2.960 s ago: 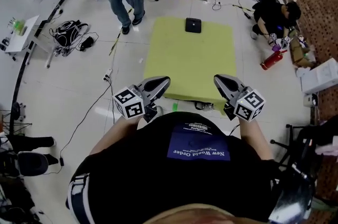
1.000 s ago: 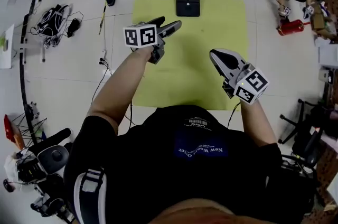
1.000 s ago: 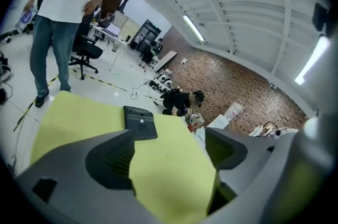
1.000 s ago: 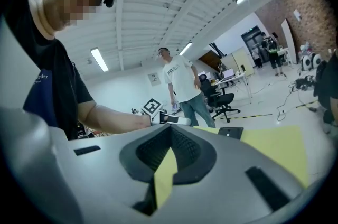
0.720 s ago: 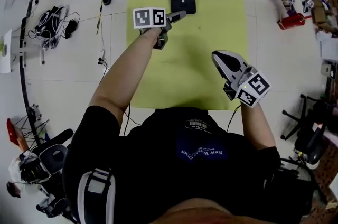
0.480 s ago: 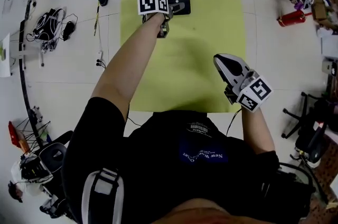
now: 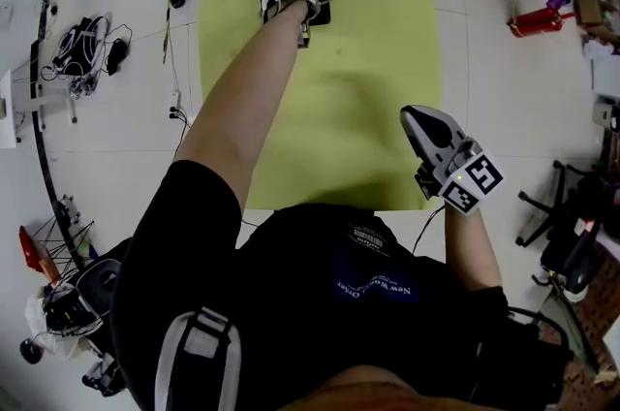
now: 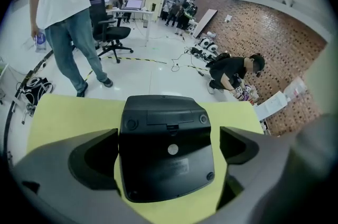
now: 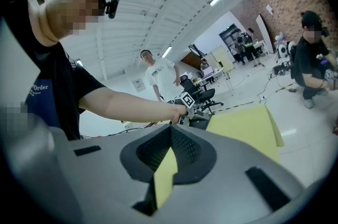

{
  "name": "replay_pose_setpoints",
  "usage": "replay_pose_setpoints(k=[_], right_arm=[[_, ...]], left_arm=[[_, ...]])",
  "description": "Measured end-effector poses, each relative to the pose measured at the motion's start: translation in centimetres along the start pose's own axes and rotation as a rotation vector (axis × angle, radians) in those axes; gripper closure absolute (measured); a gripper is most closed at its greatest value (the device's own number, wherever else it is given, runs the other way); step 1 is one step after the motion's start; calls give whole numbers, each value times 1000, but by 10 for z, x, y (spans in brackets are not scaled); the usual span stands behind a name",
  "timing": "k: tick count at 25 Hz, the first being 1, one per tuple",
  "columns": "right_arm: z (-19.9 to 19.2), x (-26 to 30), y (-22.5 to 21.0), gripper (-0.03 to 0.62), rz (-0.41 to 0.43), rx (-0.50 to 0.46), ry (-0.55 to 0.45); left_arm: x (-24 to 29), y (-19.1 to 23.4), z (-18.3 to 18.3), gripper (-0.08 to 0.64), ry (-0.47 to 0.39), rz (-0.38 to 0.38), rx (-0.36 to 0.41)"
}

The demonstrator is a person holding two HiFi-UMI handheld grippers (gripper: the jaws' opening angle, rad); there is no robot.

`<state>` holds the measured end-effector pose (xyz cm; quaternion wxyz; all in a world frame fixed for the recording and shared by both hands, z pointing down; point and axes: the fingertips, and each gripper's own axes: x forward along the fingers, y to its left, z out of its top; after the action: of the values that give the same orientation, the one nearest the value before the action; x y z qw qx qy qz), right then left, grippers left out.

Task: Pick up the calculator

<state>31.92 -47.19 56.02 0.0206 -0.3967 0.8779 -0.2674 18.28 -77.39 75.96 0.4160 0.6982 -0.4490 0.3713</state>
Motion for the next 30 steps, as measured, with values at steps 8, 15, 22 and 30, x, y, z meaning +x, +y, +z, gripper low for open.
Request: replay_pose_setpoints(k=[8, 15, 22, 30], right_arm=[[2, 0, -7, 607, 15, 14, -4], [1, -2, -6, 607, 10, 18, -5], [2, -7, -3, 607, 6, 17, -12], [10, 8, 19, 607, 33, -9, -11]], left_arm=[[14, -2, 4, -17, -15, 80, 5], [18, 8, 0, -16, -45, 98, 2], [-2, 9, -1, -3, -55, 44, 38], [-21, 22, -17, 14, -58, -43, 48]])
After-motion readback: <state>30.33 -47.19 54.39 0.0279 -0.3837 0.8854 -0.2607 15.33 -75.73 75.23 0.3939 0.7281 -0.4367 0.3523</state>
